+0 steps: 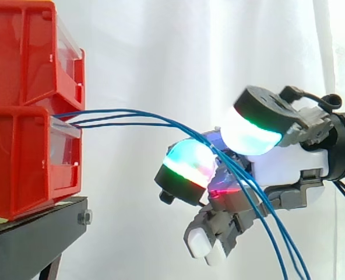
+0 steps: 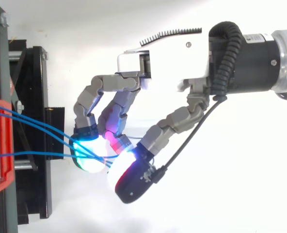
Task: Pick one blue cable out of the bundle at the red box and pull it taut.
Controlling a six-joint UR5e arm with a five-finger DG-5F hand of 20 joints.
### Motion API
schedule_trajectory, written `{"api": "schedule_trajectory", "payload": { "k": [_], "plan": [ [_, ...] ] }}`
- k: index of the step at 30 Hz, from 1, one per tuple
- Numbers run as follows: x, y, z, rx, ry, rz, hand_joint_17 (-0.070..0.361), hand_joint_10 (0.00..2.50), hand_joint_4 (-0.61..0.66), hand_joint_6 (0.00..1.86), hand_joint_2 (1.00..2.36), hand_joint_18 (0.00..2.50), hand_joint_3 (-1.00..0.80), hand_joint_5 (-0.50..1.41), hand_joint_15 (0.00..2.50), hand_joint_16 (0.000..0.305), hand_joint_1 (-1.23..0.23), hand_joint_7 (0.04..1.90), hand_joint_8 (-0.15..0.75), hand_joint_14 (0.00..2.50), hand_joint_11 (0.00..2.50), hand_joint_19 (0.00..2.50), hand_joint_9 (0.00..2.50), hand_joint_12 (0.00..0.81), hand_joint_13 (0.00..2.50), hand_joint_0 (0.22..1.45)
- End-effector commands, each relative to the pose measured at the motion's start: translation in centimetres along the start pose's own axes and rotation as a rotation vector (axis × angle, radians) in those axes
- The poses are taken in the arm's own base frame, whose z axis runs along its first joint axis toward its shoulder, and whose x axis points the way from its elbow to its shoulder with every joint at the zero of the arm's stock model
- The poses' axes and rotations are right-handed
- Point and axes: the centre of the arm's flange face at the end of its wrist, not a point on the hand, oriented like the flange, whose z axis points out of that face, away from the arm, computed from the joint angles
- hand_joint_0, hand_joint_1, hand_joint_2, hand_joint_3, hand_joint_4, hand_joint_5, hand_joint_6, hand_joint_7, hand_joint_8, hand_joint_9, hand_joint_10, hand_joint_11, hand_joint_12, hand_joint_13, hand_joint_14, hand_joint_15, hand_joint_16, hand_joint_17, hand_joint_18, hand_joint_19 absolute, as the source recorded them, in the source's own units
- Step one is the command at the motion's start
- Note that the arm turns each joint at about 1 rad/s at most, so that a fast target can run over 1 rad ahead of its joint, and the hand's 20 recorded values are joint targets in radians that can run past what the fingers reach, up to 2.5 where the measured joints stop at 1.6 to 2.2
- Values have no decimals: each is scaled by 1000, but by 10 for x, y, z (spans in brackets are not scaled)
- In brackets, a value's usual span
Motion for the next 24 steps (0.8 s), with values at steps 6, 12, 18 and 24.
{"api": "schedule_trajectory", "payload": {
  "k": [6,12,18,24],
  "plan": [
    [0,0,0,-1,1,0,121,6,91,900,1000,719,-500,-114,382,54,-684,935,424,12,1175,361,1080,421,821,561],
    [0,-1,0,1,1,0,118,54,57,921,1010,750,-391,-124,382,52,-846,942,412,11,1178,347,1083,411,849,687],
    [-1,0,0,-1,1,0,114,90,-39,934,1011,749,-388,-135,408,51,-927,1248,408,11,1177,385,1089,407,875,829],
    [1,0,0,2,4,1,115,124,-18,978,1000,716,-500,-187,387,51,-942,787,322,11,1119,299,898,380,780,842]
  ]
}}
